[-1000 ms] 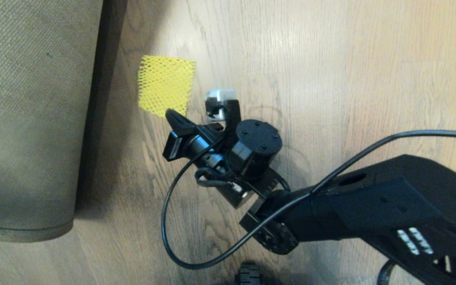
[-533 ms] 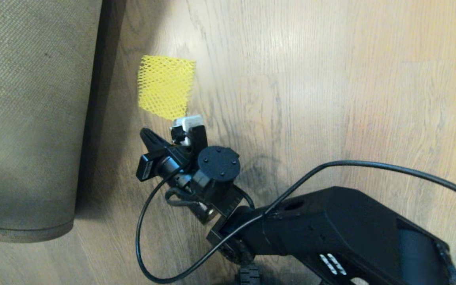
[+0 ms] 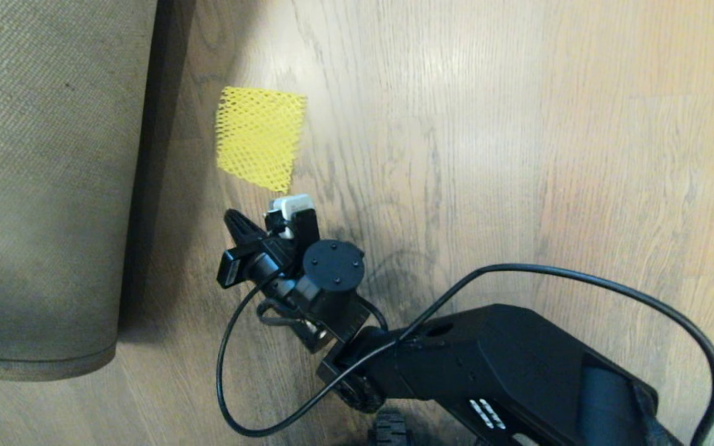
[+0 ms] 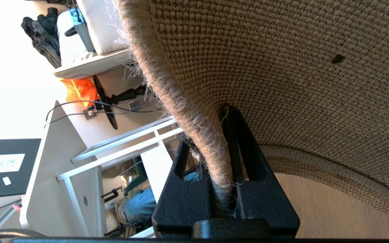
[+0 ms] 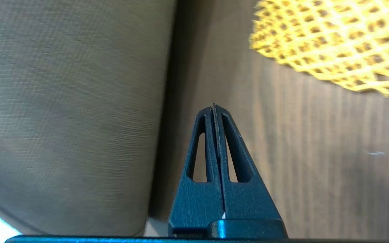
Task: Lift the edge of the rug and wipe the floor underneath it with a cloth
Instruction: Pick up the foam protection net
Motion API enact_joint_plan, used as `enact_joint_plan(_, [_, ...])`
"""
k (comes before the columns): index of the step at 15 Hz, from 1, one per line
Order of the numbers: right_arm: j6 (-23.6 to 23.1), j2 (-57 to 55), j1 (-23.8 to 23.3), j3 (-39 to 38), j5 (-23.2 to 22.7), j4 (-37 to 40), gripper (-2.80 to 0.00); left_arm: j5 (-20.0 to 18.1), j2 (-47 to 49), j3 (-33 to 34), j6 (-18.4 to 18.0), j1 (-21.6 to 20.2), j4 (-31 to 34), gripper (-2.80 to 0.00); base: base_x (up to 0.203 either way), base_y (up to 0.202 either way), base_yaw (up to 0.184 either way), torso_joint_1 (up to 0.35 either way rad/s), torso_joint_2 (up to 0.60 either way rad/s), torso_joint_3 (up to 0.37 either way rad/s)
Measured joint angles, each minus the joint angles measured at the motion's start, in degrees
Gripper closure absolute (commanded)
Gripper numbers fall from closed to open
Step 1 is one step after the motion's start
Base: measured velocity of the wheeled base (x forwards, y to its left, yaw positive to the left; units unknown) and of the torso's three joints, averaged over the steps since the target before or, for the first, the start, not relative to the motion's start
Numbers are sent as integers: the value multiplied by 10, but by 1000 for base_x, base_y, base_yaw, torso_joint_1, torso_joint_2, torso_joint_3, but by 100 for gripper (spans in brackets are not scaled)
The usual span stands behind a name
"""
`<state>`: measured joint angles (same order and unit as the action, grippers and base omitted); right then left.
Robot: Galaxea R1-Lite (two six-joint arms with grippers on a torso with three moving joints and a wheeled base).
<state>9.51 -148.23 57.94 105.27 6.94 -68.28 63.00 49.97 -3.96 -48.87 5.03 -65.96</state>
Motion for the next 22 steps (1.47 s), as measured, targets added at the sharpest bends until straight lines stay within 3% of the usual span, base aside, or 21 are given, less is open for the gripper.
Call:
enact_joint_plan(5, [0,5,-26,7,4,3,0,0,0,0,0,0,1,0,0,0,0,0,0,0])
enact_joint_plan(10, [-23,54,-30,-88,9,-5,0,0,0,-1,0,1,1,0,0,0,0,0,0,0])
enact_joint_plan(13, [-31,122,-32,-189,11,-6,0,-1,0,-3,0,1,1,0,0,0,0,0,0,0])
enact_joint_plan(18, [-66,303,-66,-428,13,-10,0,-1,0,-2,0,1,1,0,0,0,0,0,0,0])
enact_joint_plan(20, [-80,399,-110,-524,13,-1,0,-2,0,-1,0,1,2,0,0,0,0,0,0,0])
enact_joint_plan(22, [-102,501,-183,-613,13,15,0,-2,0,1,0,1,2,0,0,0,0,0,0,0])
